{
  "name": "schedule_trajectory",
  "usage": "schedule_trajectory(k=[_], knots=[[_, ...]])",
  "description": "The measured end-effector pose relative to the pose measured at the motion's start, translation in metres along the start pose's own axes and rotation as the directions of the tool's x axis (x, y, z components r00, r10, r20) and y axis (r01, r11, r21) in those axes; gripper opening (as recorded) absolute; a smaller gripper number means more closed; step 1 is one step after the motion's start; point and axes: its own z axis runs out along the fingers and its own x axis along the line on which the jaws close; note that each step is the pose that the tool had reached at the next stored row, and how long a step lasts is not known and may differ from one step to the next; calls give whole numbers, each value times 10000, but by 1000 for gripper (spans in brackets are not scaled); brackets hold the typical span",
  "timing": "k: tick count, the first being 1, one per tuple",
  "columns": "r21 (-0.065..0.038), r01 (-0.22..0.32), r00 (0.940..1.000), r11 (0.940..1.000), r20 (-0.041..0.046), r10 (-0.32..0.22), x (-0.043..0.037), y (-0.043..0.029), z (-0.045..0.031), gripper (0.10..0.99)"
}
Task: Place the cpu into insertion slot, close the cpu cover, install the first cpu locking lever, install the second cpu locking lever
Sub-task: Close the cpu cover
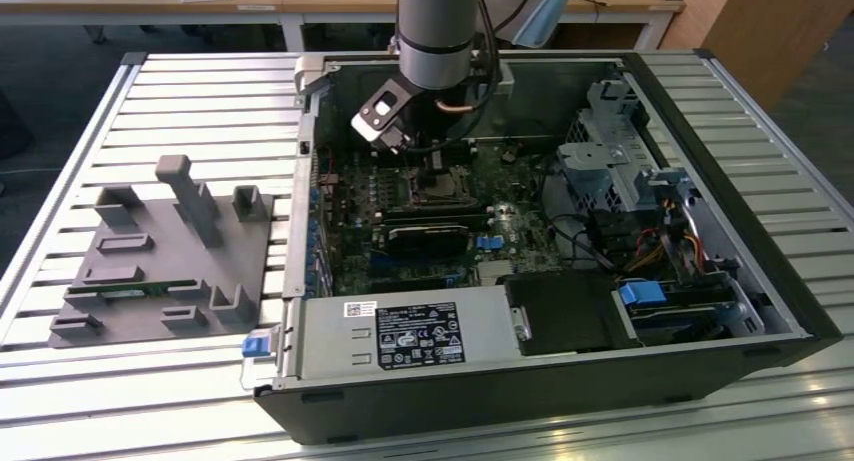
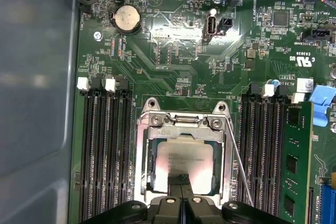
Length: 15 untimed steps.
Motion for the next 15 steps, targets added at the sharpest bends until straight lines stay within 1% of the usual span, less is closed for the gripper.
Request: schedule_trajectory(k=[4,6,11,15], knots=[[4,0,10000,10000,5,0,1,0,-66,106],[2,2,10000,10000,2,-2,1,6,-66,106],[7,0,10000,10000,3,0,-2,70,-66,106],[7,0,10000,10000,4,0,-2,97,-65,106]])
